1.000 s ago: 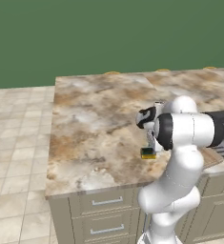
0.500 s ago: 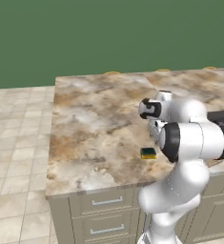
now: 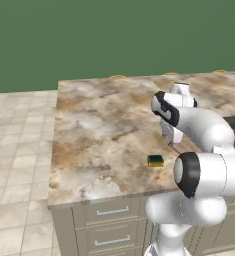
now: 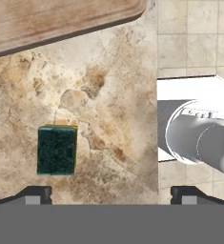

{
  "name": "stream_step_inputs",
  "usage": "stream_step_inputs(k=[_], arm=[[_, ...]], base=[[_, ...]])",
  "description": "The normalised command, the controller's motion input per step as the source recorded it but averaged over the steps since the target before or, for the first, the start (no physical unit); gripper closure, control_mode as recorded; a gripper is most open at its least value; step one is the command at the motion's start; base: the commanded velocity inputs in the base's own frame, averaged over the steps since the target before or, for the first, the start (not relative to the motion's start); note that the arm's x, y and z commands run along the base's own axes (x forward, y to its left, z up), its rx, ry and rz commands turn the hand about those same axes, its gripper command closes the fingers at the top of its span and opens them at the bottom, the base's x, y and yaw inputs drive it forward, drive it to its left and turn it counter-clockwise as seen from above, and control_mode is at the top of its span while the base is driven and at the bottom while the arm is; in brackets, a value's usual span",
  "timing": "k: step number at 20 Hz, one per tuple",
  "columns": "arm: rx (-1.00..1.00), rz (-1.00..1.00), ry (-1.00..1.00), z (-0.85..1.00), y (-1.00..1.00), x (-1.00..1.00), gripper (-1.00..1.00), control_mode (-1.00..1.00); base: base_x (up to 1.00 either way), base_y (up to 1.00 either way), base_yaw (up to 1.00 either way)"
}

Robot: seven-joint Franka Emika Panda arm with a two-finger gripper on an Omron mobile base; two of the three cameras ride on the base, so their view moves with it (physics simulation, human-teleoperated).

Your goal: Pick up the sponge from the counter and clean the cutting board by briefly scrubbing or pressing down on the cutting board. Once finished, release the sponge.

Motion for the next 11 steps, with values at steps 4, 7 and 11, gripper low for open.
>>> stream_step_inputs(k=[4,7,11], arm=[[0.0,0.02,-0.05,0.58,0.16,-0.57,-1.0,-1.0],[0.0,0.02,-0.05,0.55,0.19,-0.57,-1.0,-1.0],[0.0,0.01,-0.1,0.48,0.12,-0.59,-1.0,-1.0]], base=[[0.0,0.0,0.0],[0.0,0.0,0.0],[0.0,0.0,0.0]])
